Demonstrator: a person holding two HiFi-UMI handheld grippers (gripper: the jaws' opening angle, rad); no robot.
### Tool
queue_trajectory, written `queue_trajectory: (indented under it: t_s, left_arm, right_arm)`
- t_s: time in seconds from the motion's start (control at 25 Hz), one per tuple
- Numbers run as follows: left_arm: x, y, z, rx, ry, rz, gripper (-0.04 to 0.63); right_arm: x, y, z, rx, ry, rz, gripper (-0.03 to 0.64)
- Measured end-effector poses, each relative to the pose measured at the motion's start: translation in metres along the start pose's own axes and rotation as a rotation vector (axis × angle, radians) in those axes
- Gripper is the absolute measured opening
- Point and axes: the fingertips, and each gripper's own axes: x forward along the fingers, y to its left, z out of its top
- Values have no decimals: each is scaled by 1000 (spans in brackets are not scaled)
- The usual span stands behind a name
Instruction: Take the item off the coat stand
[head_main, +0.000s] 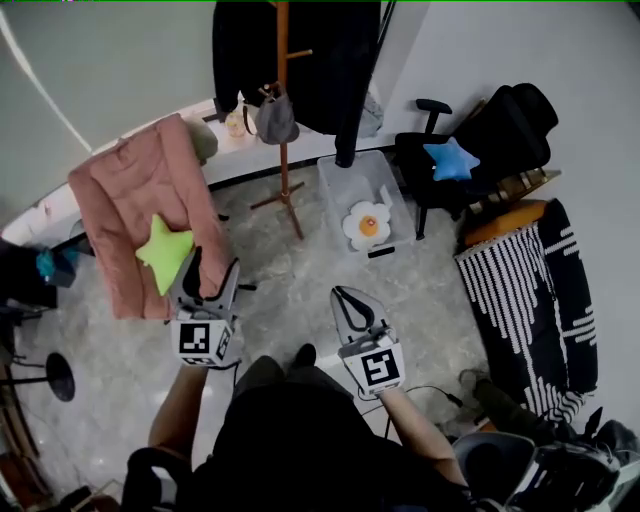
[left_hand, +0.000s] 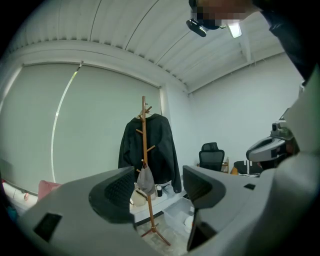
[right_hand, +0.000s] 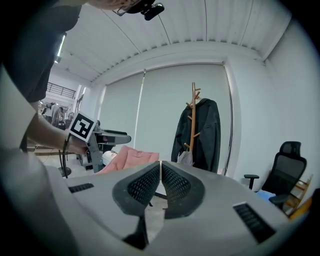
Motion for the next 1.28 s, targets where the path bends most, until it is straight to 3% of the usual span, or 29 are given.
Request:
queue_trajectory:
  t_s: [0.32, 0.92, 1.28]
  left_arm:
    - [74, 19, -18, 16, 23, 2, 296]
    - [309, 94, -25, 84, 11, -144, 296]
    - [402, 110, -62, 97, 59, -101, 297]
  right_arm:
    - [50, -41, -5, -5, 15, 4, 29]
    - [217, -117, 17, 16, 44, -112, 29]
    - [265, -161, 9, 25, 57, -70, 29]
